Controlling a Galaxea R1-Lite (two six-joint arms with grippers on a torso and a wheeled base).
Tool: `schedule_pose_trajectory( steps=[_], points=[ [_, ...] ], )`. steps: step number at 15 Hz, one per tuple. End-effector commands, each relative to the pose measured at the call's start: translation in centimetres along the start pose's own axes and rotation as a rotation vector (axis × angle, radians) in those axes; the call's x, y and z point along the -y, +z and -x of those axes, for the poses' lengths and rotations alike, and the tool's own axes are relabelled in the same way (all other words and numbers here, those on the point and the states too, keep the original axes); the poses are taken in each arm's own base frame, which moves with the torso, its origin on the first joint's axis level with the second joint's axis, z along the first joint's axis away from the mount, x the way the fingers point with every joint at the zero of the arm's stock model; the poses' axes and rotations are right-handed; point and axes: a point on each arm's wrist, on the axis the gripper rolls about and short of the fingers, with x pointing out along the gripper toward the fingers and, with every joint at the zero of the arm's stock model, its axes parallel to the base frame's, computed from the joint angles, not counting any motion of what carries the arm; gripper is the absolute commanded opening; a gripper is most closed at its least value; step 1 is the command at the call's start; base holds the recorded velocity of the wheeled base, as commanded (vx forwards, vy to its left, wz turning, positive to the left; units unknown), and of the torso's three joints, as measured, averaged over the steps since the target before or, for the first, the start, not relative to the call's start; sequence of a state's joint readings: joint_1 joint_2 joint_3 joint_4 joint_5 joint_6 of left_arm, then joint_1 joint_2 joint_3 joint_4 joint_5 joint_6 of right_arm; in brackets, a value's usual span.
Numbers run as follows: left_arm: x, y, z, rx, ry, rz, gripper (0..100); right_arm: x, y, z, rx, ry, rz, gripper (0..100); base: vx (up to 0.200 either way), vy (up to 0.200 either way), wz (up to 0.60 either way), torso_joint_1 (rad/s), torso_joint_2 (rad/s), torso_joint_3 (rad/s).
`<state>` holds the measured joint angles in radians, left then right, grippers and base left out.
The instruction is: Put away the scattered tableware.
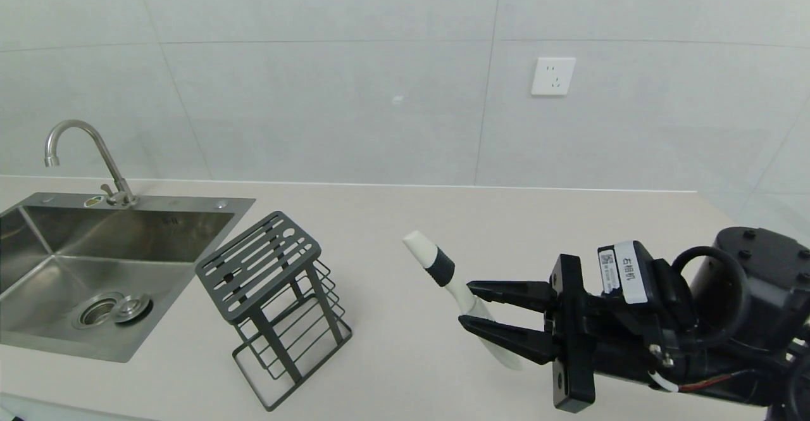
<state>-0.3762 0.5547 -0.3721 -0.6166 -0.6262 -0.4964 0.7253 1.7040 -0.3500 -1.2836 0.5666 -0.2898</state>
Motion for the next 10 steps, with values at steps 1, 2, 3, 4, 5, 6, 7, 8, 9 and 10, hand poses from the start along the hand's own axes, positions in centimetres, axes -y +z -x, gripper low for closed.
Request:
schedule_pose_trajectory(
  steps=[1,2,3,4,5,6,7,8,9,10],
  points=[
    [-2.2,-0.8,-3.0,-0.1,-0.035,0.178,100,-0.2,0.4,0.2,0.012,-0.001,0.008,0,0.0,0.0,0.0,0.0,0.0,0.0],
    [-3.0,-1.2,-3.8,-0.132,-0.01,0.219,100,-0.2,0.5,0.3,0.011,-0.012,0.003,0,0.0,0.0,0.0,0.0,0.0,0.0],
    [-4.3,-2.2,-4.8,-0.185,0.034,0.248,100,-0.1,0.6,0.3,0.011,-0.027,-0.013,0,0.0,0.0,0.0,0.0,0.0,0.0],
    [-5.2,-3.3,-5.4,-0.234,0.05,0.24,100,-0.2,0.8,0.4,0.019,-0.034,-0.01,0,0.0,0.0,0.0,0.0,0.0,0.0],
    [-6.0,-4.4,-6.1,-0.28,0.053,0.204,100,-0.1,0.8,0.4,0.018,-0.036,-0.01,0,0.0,0.0,0.0,0.0,0.0,0.0],
    [-6.7,-5.2,-6.7,-0.312,0.046,0.138,100,-0.1,0.7,0.5,0.012,-0.045,-0.015,0,0.0,0.0,0.0,0.0,0.0,0.0],
    [-7.1,-5.6,-7.2,-0.329,0.037,0.094,100,-0.2,0.6,0.6,0.005,-0.053,-0.017,0,0.0,0.0,0.0,0.0,0.0,0.0],
    [-7.5,-6.2,-7.9,-0.354,0.014,0.051,100,-0.3,0.4,0.7,-0.006,-0.059,-0.024,0,0.0,0.0,0.0,0.0,0.0,0.0],
    [-7.5,-6.7,-8.5,-0.371,-0.013,0.05,100,-0.3,0.4,0.7,-0.008,-0.06,-0.025,0,0.0,0.0,0.0,0.0,0.0,0.0],
    [-7.5,-6.8,-8.6,-0.373,-0.016,0.051,100,-0.3,0.4,0.8,-0.008,-0.062,-0.025,0,0.0,0.0,0.0,0.0,0.0,0.0]
  ],
)
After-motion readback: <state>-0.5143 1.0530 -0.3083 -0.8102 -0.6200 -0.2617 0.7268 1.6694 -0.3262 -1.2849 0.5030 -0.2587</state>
